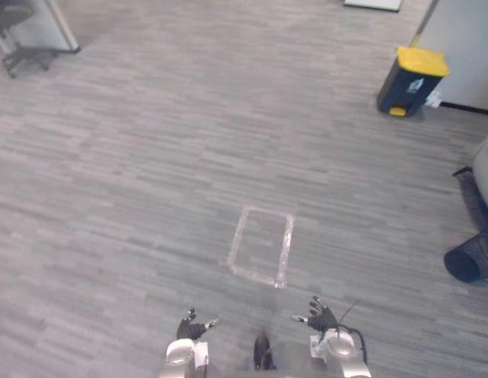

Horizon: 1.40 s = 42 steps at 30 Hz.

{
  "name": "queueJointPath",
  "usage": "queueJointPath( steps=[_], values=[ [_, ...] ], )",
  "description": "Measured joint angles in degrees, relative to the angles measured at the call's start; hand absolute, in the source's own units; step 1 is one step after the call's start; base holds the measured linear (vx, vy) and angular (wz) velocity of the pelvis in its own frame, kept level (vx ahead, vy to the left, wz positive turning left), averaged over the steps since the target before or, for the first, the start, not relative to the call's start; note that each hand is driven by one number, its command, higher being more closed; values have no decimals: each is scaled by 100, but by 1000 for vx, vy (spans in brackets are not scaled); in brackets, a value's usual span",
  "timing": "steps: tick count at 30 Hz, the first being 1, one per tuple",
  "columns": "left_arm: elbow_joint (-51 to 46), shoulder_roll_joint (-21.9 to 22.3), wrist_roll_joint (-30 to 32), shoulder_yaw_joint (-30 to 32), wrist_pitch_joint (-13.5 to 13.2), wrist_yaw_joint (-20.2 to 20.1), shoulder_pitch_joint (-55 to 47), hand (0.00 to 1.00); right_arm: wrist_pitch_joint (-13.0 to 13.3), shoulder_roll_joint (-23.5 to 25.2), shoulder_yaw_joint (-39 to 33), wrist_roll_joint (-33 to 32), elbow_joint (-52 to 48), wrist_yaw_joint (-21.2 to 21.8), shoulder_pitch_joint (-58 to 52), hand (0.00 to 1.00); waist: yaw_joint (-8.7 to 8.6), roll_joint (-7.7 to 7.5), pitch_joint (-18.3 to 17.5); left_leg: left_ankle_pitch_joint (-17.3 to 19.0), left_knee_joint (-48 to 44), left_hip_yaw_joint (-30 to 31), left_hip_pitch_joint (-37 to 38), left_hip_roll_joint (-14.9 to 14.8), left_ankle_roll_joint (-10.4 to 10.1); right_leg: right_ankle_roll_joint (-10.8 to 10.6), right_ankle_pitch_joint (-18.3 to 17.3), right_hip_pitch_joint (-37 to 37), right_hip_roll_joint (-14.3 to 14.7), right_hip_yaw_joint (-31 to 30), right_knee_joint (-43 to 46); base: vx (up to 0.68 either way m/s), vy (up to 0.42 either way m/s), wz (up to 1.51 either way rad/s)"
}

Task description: Organize the slippers on the shoe rack

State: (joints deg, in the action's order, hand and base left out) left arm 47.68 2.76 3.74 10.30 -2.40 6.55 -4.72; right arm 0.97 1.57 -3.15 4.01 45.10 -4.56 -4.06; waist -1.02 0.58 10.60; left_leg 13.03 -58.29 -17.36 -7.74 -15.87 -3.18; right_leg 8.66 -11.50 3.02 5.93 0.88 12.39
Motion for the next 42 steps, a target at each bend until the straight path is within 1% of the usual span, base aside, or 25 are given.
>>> queueJointPath(
  steps=[4, 6, 7, 8, 10, 12, 13, 14, 15, 16, 18, 19, 21, 23, 24, 27, 28, 29, 30, 32, 36, 37, 39, 40, 42],
  values=[
    [-143, 24, -2, -11, -95, 2, -42, 0, -62, 10, -18, 0, 143, -8, 56, 0, 149, 6, 11, 179, 2338, 192, -714, 717, 73, -90, 10, 568, -241, -803, -433, 516, 119, -124],
    [-118, 30, -59, -33, -149, 33, -35, 0, -29, -9, -68, 8, 389, -23, 121, 0, 183, 76, -26, -756, 4538, 873, -846, 1133, 16, -384, -164, 913, -314, -1178, -693, 492, 209, -105],
    [-95, 27, -63, -34, -164, 49, -32, 0, -27, -11, -66, 9, 452, -28, 116, 0, 201, 100, -29, -1050, 4517, 985, -880, 1134, -34, -444, -212, 982, -302, -1251, -713, 504, 216, -110],
    [-77, -40, -61, -33, -178, 73, -8, 0, -58, 22, -61, 10, 594, -29, 117, 0, 308, 43, -112, -1360, 4296, 986, -816, 1183, 146, -570, -316, 1127, -396, -1451, -707, 396, 172, -76],
    [11, -147, -61, -99, -171, 74, 35, 0, -22, 79, -56, 33, 546, -25, 29, 0, 252, -166, -218, -1145, 4191, 831, -792, 1310, 302, -600, -326, 968, -598, -1491, -321, 531, 210, -43],
    [27, -178, -61, -260, -161, 66, 55, 0, -27, 67, -71, 42, 538, -32, 0, 0, 284, -210, -243, -828, 3986, 716, -661, 1395, 433, -629, -333, 718, -613, -1499, 561, 464, 218, -9],
    [27, -205, -61, -351, -149, 65, 60, 0, -23, 60, -114, 40, 553, -22, -4, 0, 288, -267, -206, -560, 3957, 667, -348, 1510, 483, -1038, -246, 429, -618, -1406, 1683, 442, 260, -18],
    [53, -221, -59, -358, -98, 68, 63, 0, 11, 64, -116, 39, 542, -11, 7, 0, 293, -290, -155, -287, 3990, 591, 92, 1619, 540, -1870, 198, -108, -660, -1309, 3255, 528, 299, -21],
    [88, -231, -59, -368, -96, 67, 68, 0, 17, 64, -114, 39, 538, -3, 9, 0, 293, -261, -128, -213, 3994, 577, 226, 1653, 545, -1978, 248, -265, -702, -1242, 3695, 419, 205, -20],
    [257, -252, -59, -464, -68, 73, 109, 0, 51, 54, -112, 39, 516, 9, 61, 0, 257, -243, -105, -31, 4062, 539, 705, 1689, 587, -1691, 93, -704, -857, -795, 4627, 413, 155, -12],
    [376, -243, -55, -566, -37, 71, 126, 0, 92, 76, -98, 43, 437, 12, 99, 0, 162, -135, -117, 34, 4545, 523, 1299, 1665, 612, -1178, -242, -1367, -1037, -82, 4821, 380, 110, -8],
    [386, -241, -55, -572, -34, 70, 125, 0, 98, 81, -98, 43, 418, 13, 114, 0, 151, -127, -101, 33, 4631, 523, 1411, 1644, 611, -1101, -304, -1426, -1032, 8, 4710, 367, 42, 4],
    [491, -237, -42, -575, 16, 46, 136, 0, 127, 58, -122, 38, 357, 4, 143, 0, 51, -137, -88, 33, 5042, 545, 1951, 1516, 605, -999, -459, -1721, -959, 644, 2889, 471, 2, 22],
    [502, -242, -39, -580, 20, 28, 122, 0, 124, 54, -139, 39, 365, -4, 132, 0, 32, -199, -125, 97, 5141, 555, 2093, 1550, 495, -847, 19, -1677, -828, 633, 1634, 431, -53, 16],
    [594, -216, 26, -548, 33, -13, 155, 0, 113, 14, -171, 42, 353, -3, 101, 0, 28, -286, -167, 278, 5115, 634, 2206, 1613, 248, -507, 591, -1694, -728, 510, 1170, 456, -73, 2],
    [581, -76, 136, -546, 41, -86, 192, 0, 88, -11, -360, 37, 315, -20, 105, 0, 14, -104, -145, 293, 4337, 639, 2017, 1376, 213, -477, 331, -1451, -658, 530, 1025, 474, -121, 3],
    [516, -42, 179, -493, 41, -111, 198, 0, 70, -43, -341, 37, 249, -19, 40, 0, 5, -96, -141, 271, 3065, 638, 1544, 1210, 170, -459, 220, -1203, -619, 541, 881, 322, -98, 4],
    [495, -27, 184, -475, 40, -116, 198, 0, 63, -52, -334, 36, 225, -19, 21, 0, 4, -76, -134, 221, 2680, 639, 1406, 1143, 120, -433, 195, -1115, -586, 532, 827, 461, -88, -8],
    [313, 25, 195, -451, 31, -123, 147, 0, 16, -87, -274, 34, 86, -37, -81, 0, 39, -40, -97, 157, 1050, 643, 756, 717, 134, -322, 36, -713, -412, 492, 682, 381, -34, -21],
    [147, 15, 215, -462, 33, -130, 80, 0, -26, -46, -179, 31, 90, -58, -97, 0, 62, -100, -85, 355, 551, 572, 458, 483, 165, -294, -155, -382, -326, 244, 683, 331, 0, -53],
    [96, 31, 235, -453, 22, -120, 64, 0, -49, 46, -113, -13, 98, -73, -55, 0, 159, -161, -144, 697, 1842, 1061, 193, 674, -2, -362, -196, -196, -349, -697, 669, 356, 145, -148],
    [146, 33, 239, -473, 23, -114, 93, 0, -52, 85, -117, -14, 121, -89, -40, 0, 152, -153, -146, 685, 2784, 1906, 165, 977, -56, -525, -271, -191, -377, -1216, 725, 249, 245, -156],
    [254, 64, 238, -516, 18, -112, 94, 0, -44, 56, -127, -12, 102, -107, -92, 0, 150, -11, -230, 242, 3568, 2525, 198, 1016, -87, -759, -380, -195, -311, -1610, 761, 256, 347, -154],
    [397, 32, 235, -499, 24, -101, 148, 0, -71, 30, -168, -12, 163, -112, -104, 0, 139, -4, -282, 45, 3604, 2413, 227, 992, -411, -975, -470, -187, -283, -2004, 828, 234, 348, -109],
    [430, -12, 234, -493, 25, -50, 146, 0, -58, 135, -196, -8, 92, -105, -198, 0, 99, -135, -337, 112, 3723, 2001, 459, 1083, -294, -1108, -402, -212, -461, -2224, 784, 179, 297, -100]
  ],
)
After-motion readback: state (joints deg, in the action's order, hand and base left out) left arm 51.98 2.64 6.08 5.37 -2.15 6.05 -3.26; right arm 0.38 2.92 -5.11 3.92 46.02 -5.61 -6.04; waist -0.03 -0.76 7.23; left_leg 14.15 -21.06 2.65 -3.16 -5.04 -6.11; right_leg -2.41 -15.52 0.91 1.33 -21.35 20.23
